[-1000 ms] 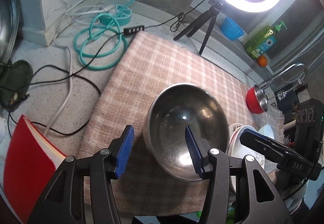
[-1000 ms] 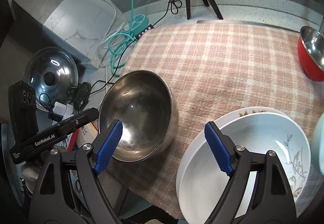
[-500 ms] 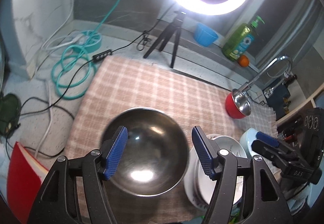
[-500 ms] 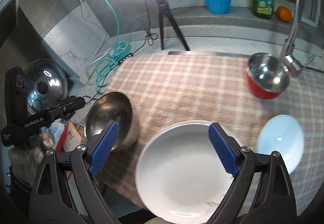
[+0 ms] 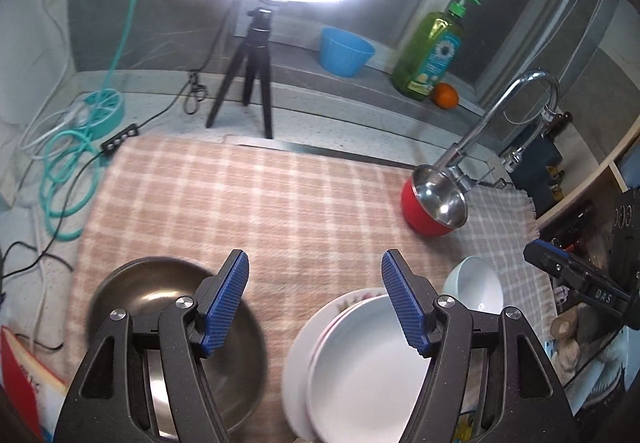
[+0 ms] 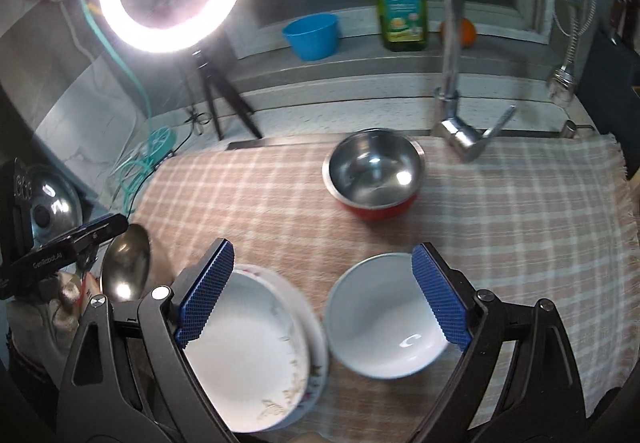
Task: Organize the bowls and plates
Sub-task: 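Move the right gripper to the rim of the red steel bowl, then close the right gripper on the red bowl rim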
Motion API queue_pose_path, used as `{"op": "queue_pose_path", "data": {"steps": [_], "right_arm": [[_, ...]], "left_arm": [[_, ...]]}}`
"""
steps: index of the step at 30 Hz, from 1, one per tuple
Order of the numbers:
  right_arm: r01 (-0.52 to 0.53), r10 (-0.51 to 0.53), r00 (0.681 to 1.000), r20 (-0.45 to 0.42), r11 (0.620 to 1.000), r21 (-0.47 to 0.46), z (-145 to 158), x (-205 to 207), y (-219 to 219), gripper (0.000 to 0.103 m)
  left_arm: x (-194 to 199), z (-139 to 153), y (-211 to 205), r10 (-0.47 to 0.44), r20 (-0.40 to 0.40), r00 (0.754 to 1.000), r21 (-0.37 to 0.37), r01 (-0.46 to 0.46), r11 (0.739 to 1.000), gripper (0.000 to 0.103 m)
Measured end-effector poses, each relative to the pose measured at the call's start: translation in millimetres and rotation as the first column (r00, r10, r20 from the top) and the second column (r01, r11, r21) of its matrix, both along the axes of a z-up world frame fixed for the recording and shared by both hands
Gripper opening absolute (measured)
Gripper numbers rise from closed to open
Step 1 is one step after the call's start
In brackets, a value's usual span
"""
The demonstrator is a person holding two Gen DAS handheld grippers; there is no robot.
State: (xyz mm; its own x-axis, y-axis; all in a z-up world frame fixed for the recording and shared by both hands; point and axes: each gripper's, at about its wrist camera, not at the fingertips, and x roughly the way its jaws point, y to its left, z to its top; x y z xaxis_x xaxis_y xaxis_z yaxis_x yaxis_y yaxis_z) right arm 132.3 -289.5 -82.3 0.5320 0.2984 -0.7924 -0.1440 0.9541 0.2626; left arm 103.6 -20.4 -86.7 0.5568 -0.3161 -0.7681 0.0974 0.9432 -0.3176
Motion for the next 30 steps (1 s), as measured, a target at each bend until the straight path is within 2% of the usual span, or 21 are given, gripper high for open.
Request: {"op": "queue_pose_path", "data": {"steps": [4, 8, 12, 13, 16, 21, 30], "right_arm": [[0.055, -0.054, 0.998, -0.020, 0.998, 0.033, -11, 16, -32, 0.093], [0.109, -0.102, 0.992, -0.075, 0.988, 0.106, -30, 35, -62, 0.093], [0.149, -0.132, 0.985, -0.115, 0.977, 0.155, -47, 54, -81, 0.092], [0.159, -0.138, 0.982, -0.128, 0.973, 0.168, -51, 60, -85, 0.092], [0.167, -0.137, 0.979, -0.152, 0.964, 0.207, -62, 72, -92, 0.082], [0.148, -0.104, 0.975, -0.195, 0.962, 0.228, -79, 92, -90, 0.067], [0.137, -0.064, 0.963, -0.260, 0.951, 0.276, -103, 115, -86, 0.052]], "left_arm": [[19, -5, -25, -0.035, -0.015, 0.999, -0.032, 0.034, 0.999, 0.069], [41, -9, -53, -0.083, -0.019, 0.996, -0.030, 0.082, 0.996, 0.069], [66, -19, -77, -0.119, -0.047, 0.992, -0.048, 0.116, 0.992, 0.066], [74, -24, -83, -0.122, -0.060, 0.991, -0.051, 0.119, 0.992, 0.063], [93, -35, -99, -0.145, -0.093, 0.985, -0.051, 0.140, 0.989, 0.052], [117, -56, -118, -0.160, -0.155, 0.975, -0.070, 0.150, 0.986, 0.043], [135, -70, -128, -0.158, -0.193, 0.968, -0.093, 0.142, 0.985, 0.036]]}}
